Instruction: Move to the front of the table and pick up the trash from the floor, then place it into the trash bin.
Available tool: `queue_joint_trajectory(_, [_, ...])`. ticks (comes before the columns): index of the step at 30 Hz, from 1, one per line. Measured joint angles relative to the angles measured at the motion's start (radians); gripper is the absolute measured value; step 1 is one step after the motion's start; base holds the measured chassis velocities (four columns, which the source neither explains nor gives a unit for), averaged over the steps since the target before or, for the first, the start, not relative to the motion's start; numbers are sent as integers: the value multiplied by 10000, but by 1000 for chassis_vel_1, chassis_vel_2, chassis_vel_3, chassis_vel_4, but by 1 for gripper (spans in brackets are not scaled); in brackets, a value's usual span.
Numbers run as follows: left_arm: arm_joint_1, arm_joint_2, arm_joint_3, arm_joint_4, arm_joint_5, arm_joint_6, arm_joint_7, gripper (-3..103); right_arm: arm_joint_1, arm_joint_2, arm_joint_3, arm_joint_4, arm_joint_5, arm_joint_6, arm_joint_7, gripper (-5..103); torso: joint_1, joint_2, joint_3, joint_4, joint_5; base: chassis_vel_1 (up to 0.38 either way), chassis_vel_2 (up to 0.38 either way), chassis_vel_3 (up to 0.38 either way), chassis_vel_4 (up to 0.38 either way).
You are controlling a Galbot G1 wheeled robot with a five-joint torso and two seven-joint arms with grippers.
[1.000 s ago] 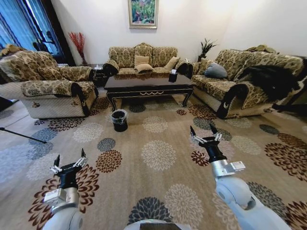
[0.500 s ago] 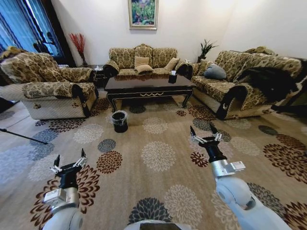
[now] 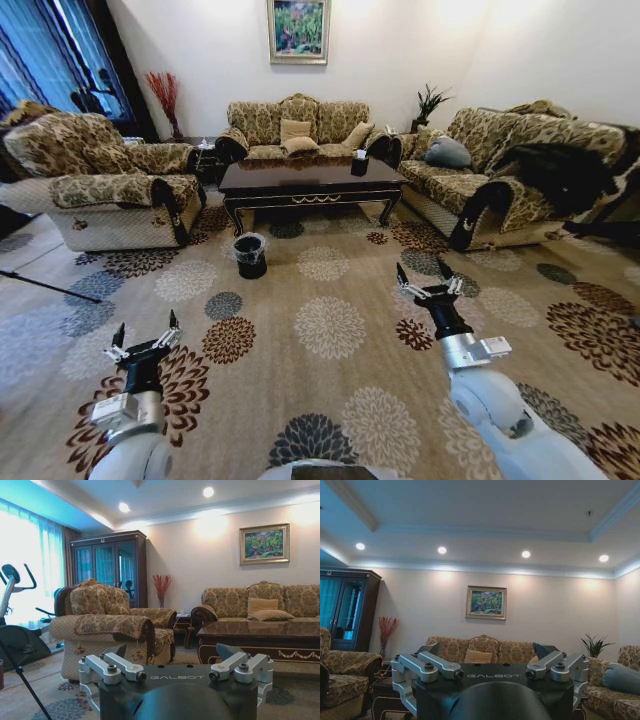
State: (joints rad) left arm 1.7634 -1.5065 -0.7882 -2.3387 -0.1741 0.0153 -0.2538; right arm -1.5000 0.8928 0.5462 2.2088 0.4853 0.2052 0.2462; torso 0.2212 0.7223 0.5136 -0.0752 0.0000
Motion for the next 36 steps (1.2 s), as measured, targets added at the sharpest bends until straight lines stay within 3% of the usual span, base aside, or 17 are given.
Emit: queue_joint_trajectory(36, [0, 0, 0, 0, 1, 0, 0, 100, 0, 0, 0, 0, 0, 0, 0, 100, 701, 1613, 909, 0, 0, 0, 0, 0, 0])
